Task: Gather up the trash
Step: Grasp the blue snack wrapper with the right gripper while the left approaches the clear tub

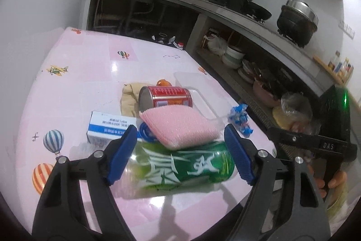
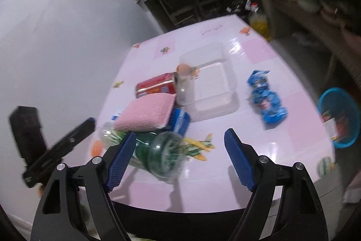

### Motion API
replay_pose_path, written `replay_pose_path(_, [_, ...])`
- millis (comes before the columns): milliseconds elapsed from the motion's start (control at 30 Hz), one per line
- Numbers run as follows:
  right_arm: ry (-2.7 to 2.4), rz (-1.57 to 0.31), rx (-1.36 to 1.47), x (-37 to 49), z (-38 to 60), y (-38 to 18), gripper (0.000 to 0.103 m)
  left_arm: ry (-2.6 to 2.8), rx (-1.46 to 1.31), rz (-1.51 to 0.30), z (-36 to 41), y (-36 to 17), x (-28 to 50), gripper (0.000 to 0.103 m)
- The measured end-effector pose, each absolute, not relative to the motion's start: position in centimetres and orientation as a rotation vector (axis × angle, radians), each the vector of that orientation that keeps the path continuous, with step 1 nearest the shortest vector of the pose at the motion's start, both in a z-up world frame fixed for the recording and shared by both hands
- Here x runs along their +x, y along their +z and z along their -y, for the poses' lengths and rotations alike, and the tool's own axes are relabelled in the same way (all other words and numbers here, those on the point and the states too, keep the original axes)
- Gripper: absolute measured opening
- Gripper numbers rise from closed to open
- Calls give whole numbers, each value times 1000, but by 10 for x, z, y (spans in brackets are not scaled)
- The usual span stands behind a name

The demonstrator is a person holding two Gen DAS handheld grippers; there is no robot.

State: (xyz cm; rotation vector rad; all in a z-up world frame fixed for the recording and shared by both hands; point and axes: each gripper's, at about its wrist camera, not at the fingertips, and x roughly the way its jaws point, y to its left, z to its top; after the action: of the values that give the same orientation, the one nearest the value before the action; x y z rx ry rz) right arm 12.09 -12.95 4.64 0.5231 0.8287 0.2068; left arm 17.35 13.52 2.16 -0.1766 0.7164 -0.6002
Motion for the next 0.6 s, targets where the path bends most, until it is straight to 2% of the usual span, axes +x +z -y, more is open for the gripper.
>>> replay_pose_path(133, [205,-826,564,126,134,46,78,-614,-220,-735,-137,23,189,71])
replay_pose_path(333, [88,-802,443,127,154,51,78,-638,-204,-746,-130,21,192,69])
replay_pose_path(600, [11,-902,332,177,193,20,78,-648,-211,-752,-126,21,191,69])
